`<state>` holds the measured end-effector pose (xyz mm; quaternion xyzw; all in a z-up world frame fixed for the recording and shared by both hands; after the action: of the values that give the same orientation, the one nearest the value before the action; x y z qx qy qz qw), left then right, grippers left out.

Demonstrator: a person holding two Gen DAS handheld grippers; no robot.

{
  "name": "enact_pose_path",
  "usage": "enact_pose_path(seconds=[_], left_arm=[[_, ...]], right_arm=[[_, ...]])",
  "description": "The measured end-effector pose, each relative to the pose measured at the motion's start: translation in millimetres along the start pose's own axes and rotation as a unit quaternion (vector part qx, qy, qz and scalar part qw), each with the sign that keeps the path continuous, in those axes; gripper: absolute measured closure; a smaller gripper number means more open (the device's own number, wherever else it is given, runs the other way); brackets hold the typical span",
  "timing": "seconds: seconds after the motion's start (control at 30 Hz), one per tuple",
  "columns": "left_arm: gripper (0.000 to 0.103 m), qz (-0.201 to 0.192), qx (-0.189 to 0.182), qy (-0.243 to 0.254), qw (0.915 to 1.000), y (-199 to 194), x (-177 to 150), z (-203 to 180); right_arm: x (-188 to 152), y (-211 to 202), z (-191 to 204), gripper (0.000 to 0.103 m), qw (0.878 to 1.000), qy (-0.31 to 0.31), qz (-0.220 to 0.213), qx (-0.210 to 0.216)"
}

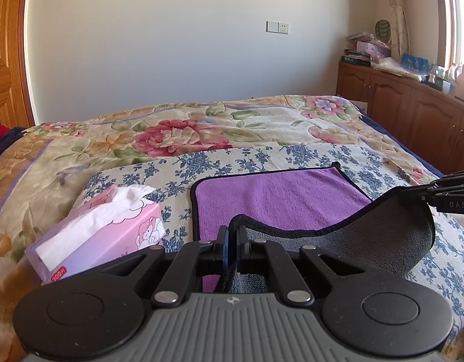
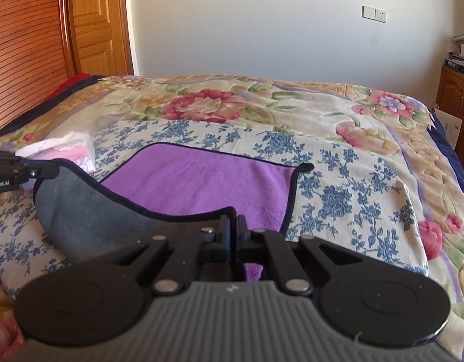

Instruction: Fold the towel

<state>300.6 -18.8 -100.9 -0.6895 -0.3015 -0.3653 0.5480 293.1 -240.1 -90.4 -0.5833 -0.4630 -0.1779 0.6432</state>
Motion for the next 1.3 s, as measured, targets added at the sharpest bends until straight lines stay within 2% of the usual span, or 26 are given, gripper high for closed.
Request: enact_pose_path(seconds=[0.7,1.3], left_arm=[[0.097,0.002,0.013,0.015,0.9998,26.4,13.0,1.7],[0.097,-0.012,0.017,0.027,0.9994,42.9,36.5,-7.2]], right_arm=[[21.8,10.9,-9.0,0.099,0.999,-0.019,-0.031,-0.007],[35.1,21.0,-21.2,0.099,0.998,-0.032,-0.045,-0.019]])
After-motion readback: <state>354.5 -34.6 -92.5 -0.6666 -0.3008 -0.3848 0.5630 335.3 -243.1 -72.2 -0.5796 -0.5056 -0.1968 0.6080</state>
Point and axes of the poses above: each gripper's, at about its wrist camera, not at the fingertips, and y roughly the way its jaws point, z to its left, x to its top, the point moved 8 cm from there along y, roughly the way its jaws point, and after that the axes turned 9 degrees about -y, right-handed, at the moved point
